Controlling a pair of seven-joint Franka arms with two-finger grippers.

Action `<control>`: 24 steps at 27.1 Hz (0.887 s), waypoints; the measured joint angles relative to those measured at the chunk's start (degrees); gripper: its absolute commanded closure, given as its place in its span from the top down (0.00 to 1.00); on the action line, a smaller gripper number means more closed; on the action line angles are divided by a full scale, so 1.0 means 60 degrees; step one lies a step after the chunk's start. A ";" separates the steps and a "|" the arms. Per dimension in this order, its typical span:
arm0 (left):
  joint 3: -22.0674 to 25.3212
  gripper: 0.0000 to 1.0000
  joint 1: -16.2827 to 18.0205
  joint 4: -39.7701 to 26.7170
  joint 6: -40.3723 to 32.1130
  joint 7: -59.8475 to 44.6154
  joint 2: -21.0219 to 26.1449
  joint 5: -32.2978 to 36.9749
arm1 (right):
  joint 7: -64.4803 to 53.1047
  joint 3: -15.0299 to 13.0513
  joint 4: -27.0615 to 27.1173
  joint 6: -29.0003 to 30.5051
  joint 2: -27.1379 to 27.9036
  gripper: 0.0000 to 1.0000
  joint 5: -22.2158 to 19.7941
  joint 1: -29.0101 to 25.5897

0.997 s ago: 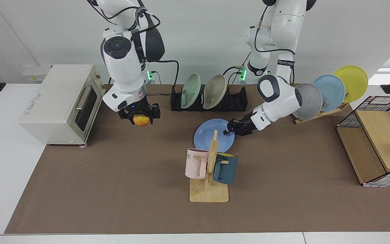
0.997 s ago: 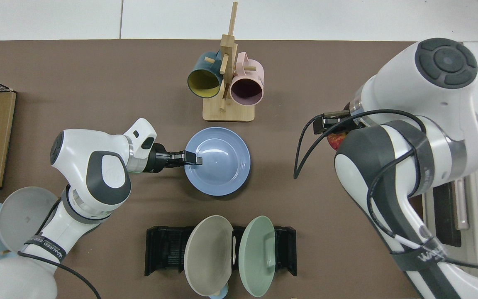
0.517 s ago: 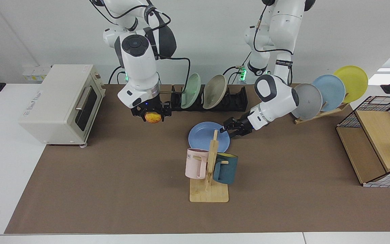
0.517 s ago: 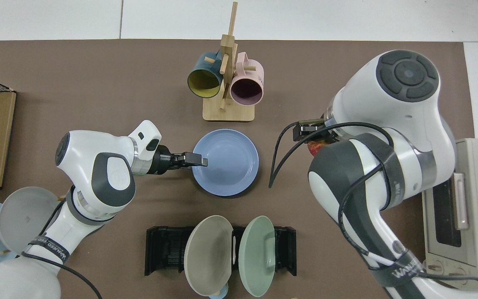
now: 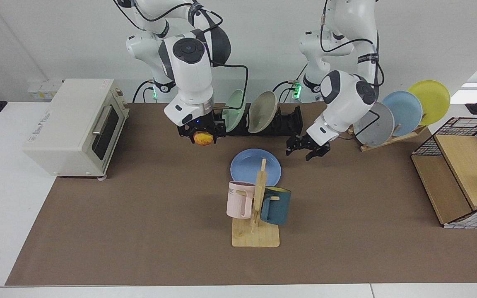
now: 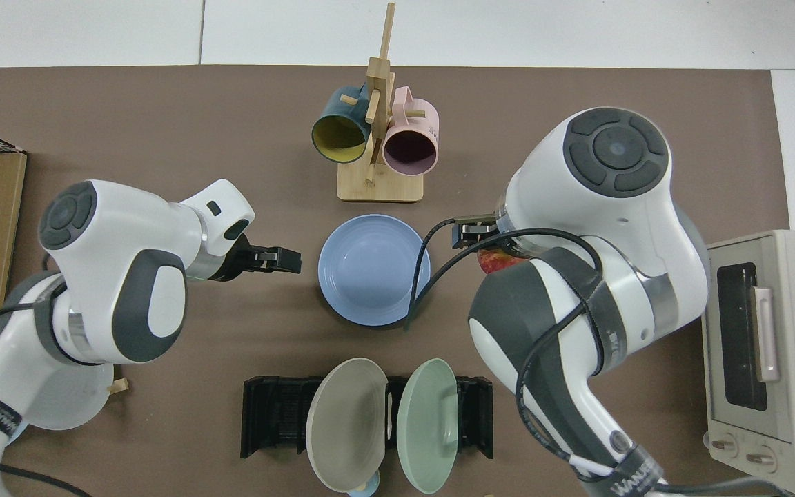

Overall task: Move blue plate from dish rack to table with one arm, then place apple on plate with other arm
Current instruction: 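Release the blue plate and withdraw the left gripper while the right gripper approaches, then lower the apple onto the blue plate with the right gripper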

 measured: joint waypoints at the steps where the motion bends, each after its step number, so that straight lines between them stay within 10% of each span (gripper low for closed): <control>1: 0.0025 0.89 0.0072 0.0188 -0.0421 -0.0073 -0.0116 0.0376 | 0.0091 0.0001 -0.0006 0.0005 0.0000 0.03 0.0013 0.0062; 10: 0.0375 0.97 0.0574 0.2267 -0.4091 -0.0123 -0.0914 0.2604 | 0.1766 0.0013 -0.0091 0.0351 0.0124 0.00 0.0044 0.1092; 24: 0.0751 1.00 0.0549 0.4612 -0.6294 -0.0128 -0.0969 0.3145 | 0.3488 0.0013 -0.0109 0.1702 0.1219 0.00 0.0052 0.2326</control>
